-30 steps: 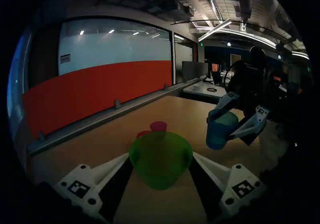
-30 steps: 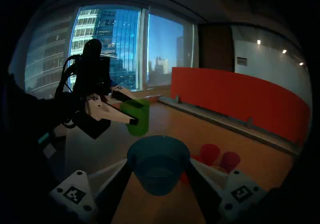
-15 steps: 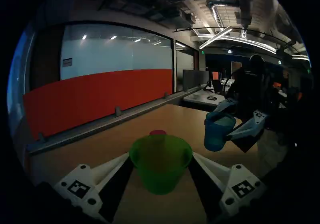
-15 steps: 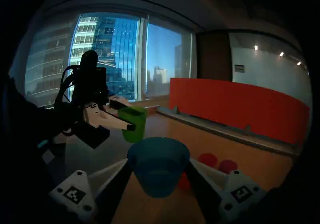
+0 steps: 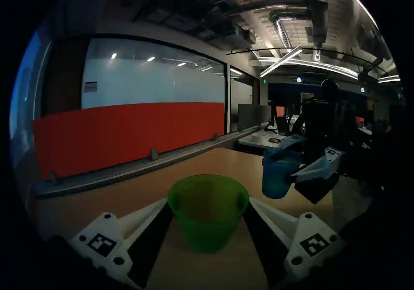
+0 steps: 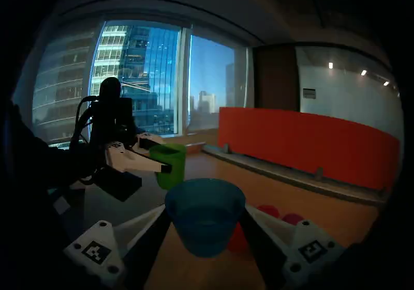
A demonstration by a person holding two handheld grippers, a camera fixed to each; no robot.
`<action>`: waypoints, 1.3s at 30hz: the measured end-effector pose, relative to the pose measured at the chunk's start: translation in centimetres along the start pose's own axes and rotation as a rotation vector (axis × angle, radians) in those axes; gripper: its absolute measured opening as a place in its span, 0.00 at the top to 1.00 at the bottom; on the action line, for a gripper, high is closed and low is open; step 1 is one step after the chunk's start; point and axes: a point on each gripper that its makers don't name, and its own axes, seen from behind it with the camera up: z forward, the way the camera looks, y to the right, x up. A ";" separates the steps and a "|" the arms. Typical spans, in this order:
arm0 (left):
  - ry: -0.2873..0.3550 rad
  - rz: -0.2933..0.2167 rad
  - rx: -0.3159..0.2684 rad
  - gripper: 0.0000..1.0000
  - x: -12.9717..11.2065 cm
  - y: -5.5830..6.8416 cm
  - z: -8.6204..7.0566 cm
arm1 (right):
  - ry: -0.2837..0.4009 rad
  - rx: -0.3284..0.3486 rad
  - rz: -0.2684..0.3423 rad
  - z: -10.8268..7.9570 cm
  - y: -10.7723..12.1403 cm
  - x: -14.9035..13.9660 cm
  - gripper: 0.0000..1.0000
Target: Pour water
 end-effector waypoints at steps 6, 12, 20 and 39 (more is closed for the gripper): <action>0.033 -0.001 -0.004 0.13 0.3 0.5 -0.1 | 0.001 0.000 -0.021 0.0 0.0 0.4 0.11; 0.063 -0.007 -0.009 0.13 0.8 1.0 -0.1 | 0.001 0.000 -0.032 0.0 0.1 1.0 0.11; 0.078 0.000 -0.012 0.13 1.0 1.3 -0.3 | 0.000 0.010 -0.041 0.1 0.0 1.2 0.11; 0.045 0.017 -0.005 0.13 -1.9 2.0 -0.2 | -0.014 0.017 -0.120 0.4 0.0 2.4 0.11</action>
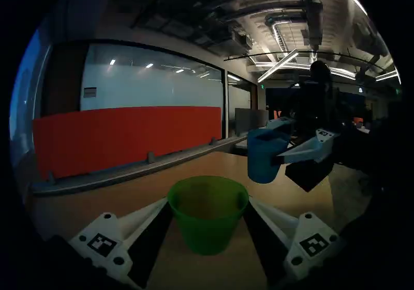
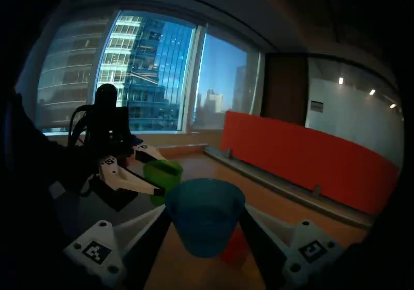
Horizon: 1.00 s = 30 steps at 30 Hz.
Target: Pour water
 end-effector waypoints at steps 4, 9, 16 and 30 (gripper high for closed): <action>-0.007 0.000 0.002 0.13 -0.6 0.2 0.1 | -0.005 -0.003 -0.026 0.1 0.1 0.2 0.11; -0.012 -0.009 -0.008 0.13 -1.0 0.9 0.3 | -0.016 -0.005 -0.068 0.2 0.2 0.4 0.11; -0.009 -0.018 -0.021 0.14 -1.3 1.7 0.6 | -0.024 -0.019 -0.133 0.3 0.7 0.9 0.12; -0.009 -0.003 -0.042 0.14 -1.5 3.1 1.1 | -0.035 -0.030 -0.290 0.9 1.0 2.9 0.12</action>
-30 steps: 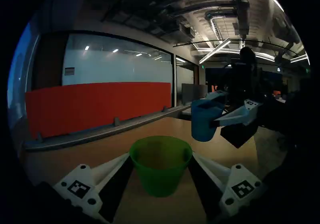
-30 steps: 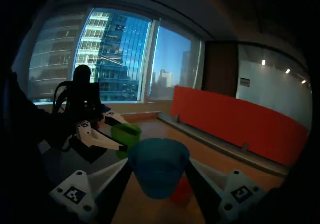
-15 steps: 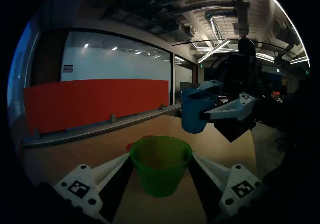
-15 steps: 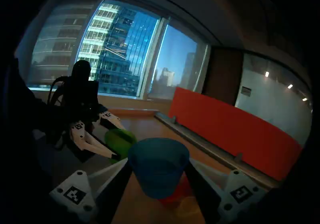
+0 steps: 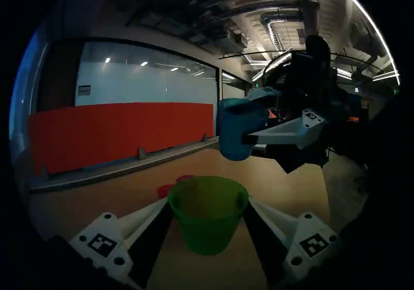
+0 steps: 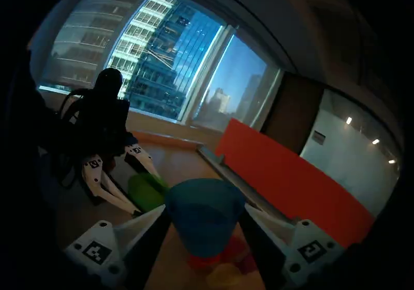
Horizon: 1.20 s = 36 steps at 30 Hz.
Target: Pour water
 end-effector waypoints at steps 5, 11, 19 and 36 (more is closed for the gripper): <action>-0.007 0.005 -0.011 0.14 -0.2 0.5 0.2 | 0.003 -0.006 -0.045 0.2 0.2 0.8 0.12; -0.008 0.004 -0.018 0.14 -0.3 0.8 0.3 | 0.006 -0.024 -0.120 0.3 0.8 1.6 0.12; -0.008 0.009 -0.027 0.14 -0.3 1.2 0.4 | 0.011 -0.032 -0.216 0.7 1.2 2.8 0.11; -0.001 0.015 -0.058 0.14 0.0 2.6 0.8 | 0.025 -0.066 -0.429 1.9 1.9 5.3 0.12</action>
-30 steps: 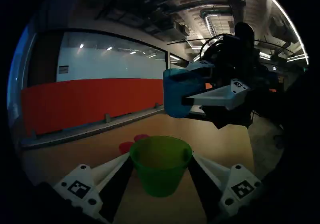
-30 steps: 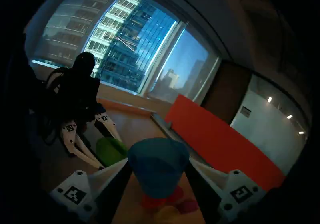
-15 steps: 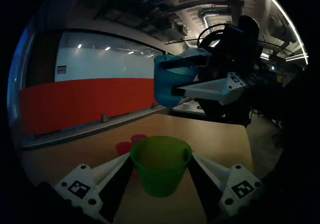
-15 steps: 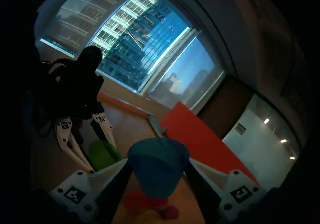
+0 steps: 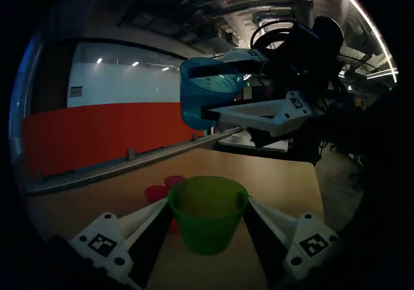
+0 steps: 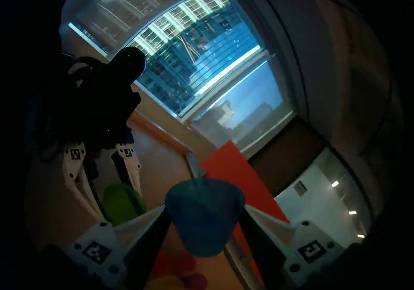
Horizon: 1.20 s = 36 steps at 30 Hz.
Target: Pour water
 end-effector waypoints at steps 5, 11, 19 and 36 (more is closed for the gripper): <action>0.003 -0.006 0.001 0.14 -0.2 -0.1 0.1 | 0.001 -0.011 -0.053 0.5 0.0 0.8 0.12; 0.011 -0.024 0.005 0.14 -0.1 -0.4 0.1 | -0.002 -0.026 -0.108 1.0 0.4 1.3 0.12; 0.014 -0.022 -0.003 0.15 0.0 -0.3 0.1 | -0.014 -0.045 -0.169 1.5 1.0 0.9 0.11; 0.010 0.006 -0.023 0.15 0.2 0.6 0.2 | -0.020 -0.080 -0.264 1.6 2.0 0.9 0.12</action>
